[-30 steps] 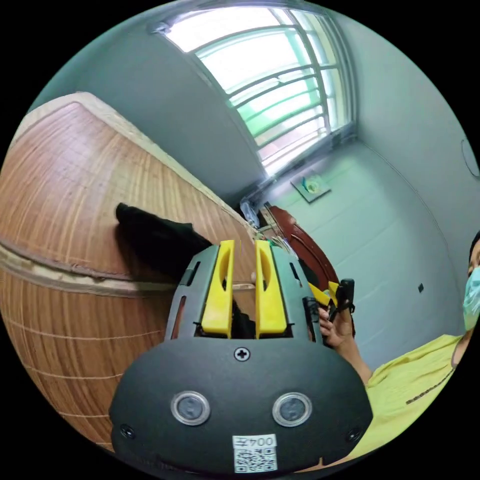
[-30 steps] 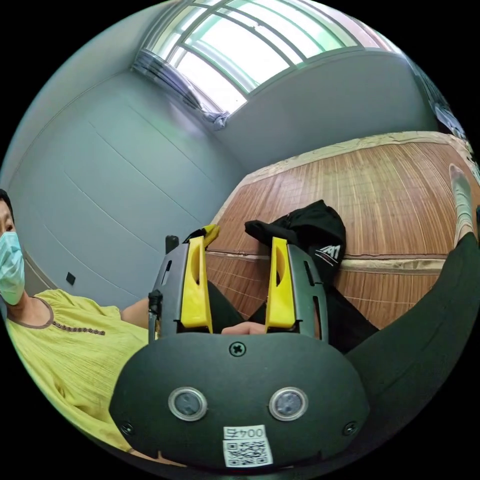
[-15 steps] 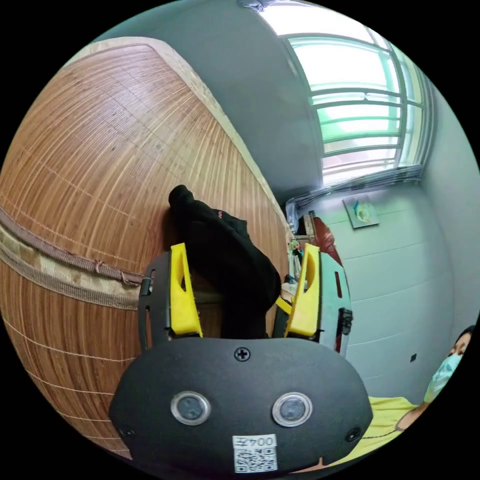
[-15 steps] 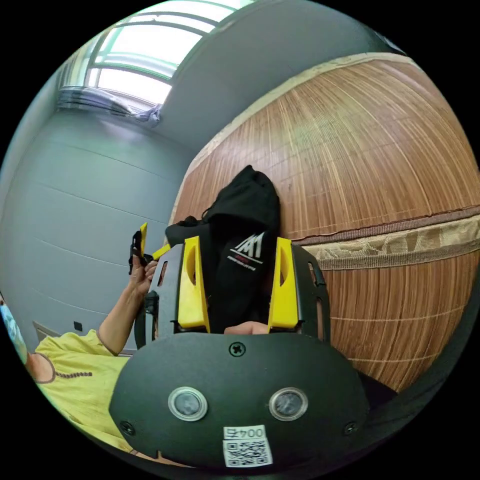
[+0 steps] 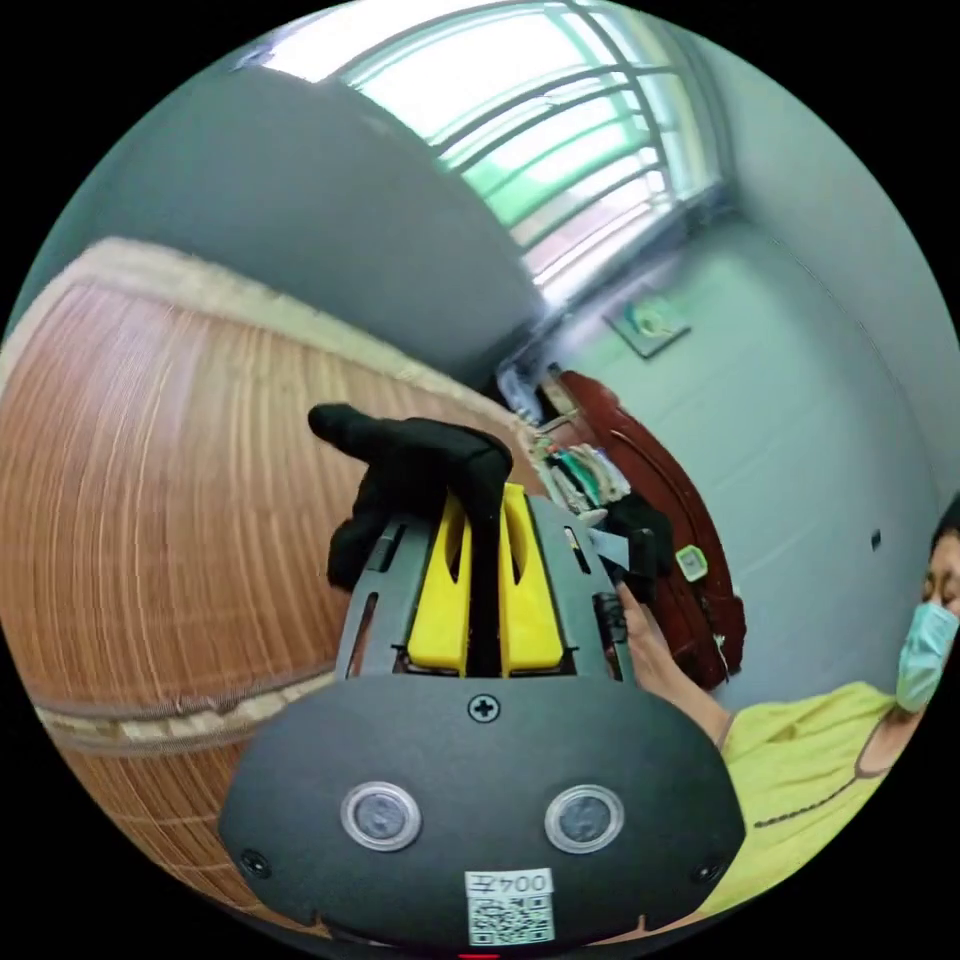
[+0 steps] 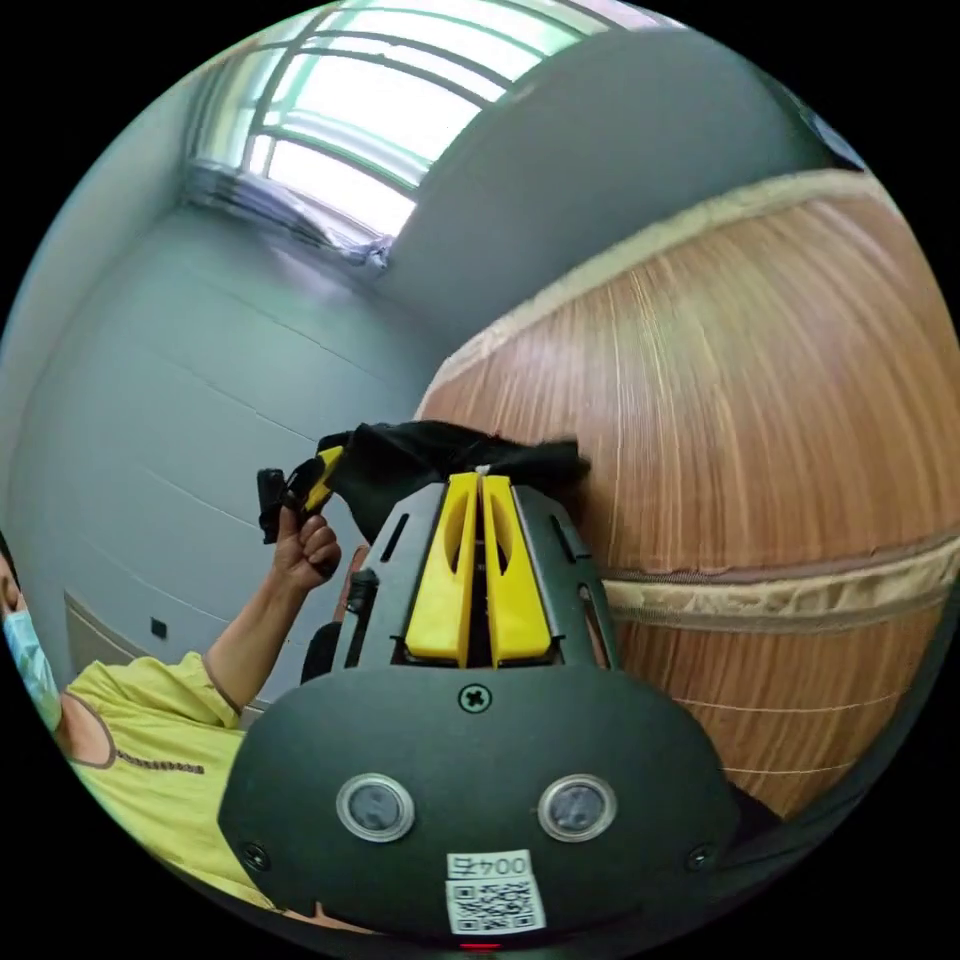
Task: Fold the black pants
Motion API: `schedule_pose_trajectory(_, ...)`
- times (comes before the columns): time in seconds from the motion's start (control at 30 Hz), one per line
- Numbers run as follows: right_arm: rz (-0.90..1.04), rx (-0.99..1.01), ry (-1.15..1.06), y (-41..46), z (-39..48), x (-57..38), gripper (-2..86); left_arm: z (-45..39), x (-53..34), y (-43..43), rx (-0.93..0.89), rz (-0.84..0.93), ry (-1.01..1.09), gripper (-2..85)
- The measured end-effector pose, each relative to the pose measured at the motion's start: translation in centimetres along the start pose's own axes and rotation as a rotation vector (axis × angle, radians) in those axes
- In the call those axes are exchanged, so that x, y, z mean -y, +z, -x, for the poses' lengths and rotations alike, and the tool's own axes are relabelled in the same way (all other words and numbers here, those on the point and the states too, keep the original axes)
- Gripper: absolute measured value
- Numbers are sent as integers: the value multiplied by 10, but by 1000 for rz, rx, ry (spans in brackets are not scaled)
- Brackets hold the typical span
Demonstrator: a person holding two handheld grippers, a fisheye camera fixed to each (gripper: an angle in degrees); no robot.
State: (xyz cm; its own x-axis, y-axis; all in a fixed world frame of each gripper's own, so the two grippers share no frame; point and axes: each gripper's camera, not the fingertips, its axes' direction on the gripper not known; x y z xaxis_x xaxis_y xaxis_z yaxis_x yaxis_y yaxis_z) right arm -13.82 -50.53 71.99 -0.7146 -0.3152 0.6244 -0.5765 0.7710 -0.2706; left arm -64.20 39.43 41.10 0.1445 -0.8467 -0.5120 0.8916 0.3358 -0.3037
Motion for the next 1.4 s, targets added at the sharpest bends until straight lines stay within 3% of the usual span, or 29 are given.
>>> schedule_pose_trajectory(0.2, -373, -2, -384, -180, 185, 32, -7, -177, 43, -122, -264, -240, 407, 45)
schedule_pose_trajectory(0.33, -624, -11, -583, -290, 301, 14, -7, -288, 38, -205, -292, -334, 639, 44)
schedule_pose_trajectory(0.63, -1006, -63, -792, -448, 447, -69, -8, -413, 0, -281, -513, -409, 789, 49)
schedule_pose_trajectory(0.83, -1075, -174, -880, -495, 521, -88, -8, -470, -21, -308, -566, -428, 878, 51)
schedule_pose_trajectory(0.97, -1048, -131, -860, -486, 527, -58, -7, -471, -31, -317, -487, -488, 894, 52)
schedule_pose_trajectory(1.17, -777, -73, -751, -362, 473, 51, -4, -381, -21, -299, -260, -504, 728, 54)
schedule_pose_trajectory(1.27, -629, -76, -704, -265, 434, 108, 7, -312, -6, -288, -44, -517, 587, 57)
schedule_pose_trajectory(1.4, -388, -118, -601, -112, 370, 187, 91, -217, 31, -267, 333, -492, 448, 78)
